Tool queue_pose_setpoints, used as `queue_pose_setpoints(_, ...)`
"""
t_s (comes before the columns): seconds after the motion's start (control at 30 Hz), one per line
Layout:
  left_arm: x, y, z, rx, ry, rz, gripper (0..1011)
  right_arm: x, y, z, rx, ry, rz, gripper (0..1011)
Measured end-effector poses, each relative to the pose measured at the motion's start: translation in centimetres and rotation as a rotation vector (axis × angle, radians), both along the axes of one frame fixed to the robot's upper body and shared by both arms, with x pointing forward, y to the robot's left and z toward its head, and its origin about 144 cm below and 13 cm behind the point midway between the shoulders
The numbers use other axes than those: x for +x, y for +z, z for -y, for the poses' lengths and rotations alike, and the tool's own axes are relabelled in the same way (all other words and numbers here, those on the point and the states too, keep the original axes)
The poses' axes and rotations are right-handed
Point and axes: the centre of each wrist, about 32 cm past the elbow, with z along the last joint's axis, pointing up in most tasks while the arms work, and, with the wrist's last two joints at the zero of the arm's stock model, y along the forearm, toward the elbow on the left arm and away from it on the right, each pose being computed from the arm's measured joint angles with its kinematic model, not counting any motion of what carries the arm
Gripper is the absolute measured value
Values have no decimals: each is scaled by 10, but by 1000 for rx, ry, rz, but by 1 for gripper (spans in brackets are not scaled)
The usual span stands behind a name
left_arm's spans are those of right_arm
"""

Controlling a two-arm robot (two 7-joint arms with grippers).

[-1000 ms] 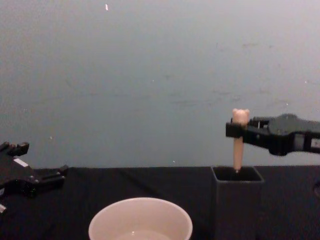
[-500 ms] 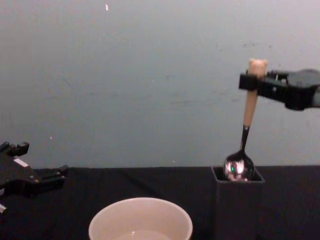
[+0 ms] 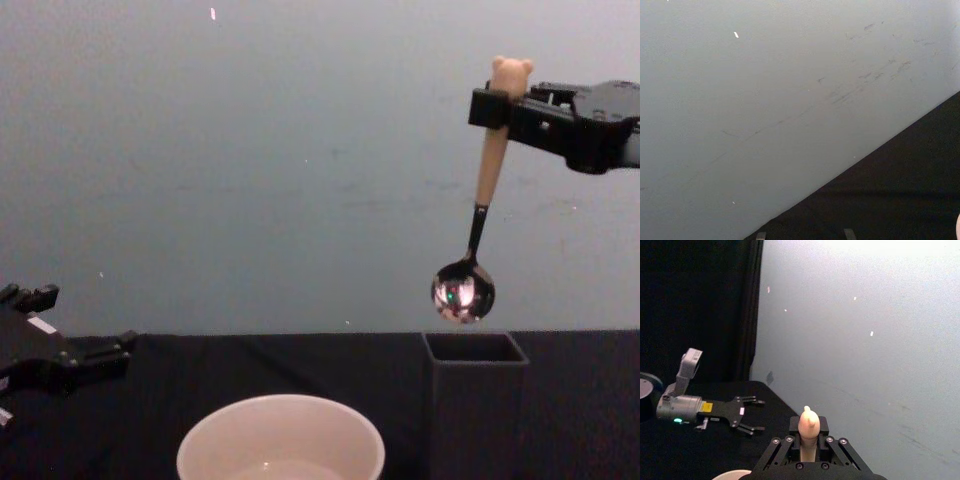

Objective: Pick up the stirring spoon with one hand, stir inside the cup, then place it back in its original position.

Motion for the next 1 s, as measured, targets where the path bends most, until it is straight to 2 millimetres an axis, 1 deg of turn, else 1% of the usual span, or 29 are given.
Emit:
queue_pose_setpoints(0.13,0,0,0,0,0,0,1001,0,0,-4,-19,27,2,188)
queue_pose_setpoints(0.2,0,0,0,0,0,0,1001,2,-4,-17,-29,51,-1,188)
queue_pose_setpoints(0.23,0,0,0,0,0,0,1001,3,-6,-29,-32,66,-6,188)
queue_pose_setpoints(0.4,0,0,0,0,0,0,1001,6,-12,-49,-40,90,-15,188)
queue_pose_setpoints(0.67,0,0,0,0,0,0,1001,7,-18,-59,-51,109,-29,188)
queue_pose_setpoints(1.0,0,0,0,0,0,0,1001,11,-37,-73,-80,129,-63,188)
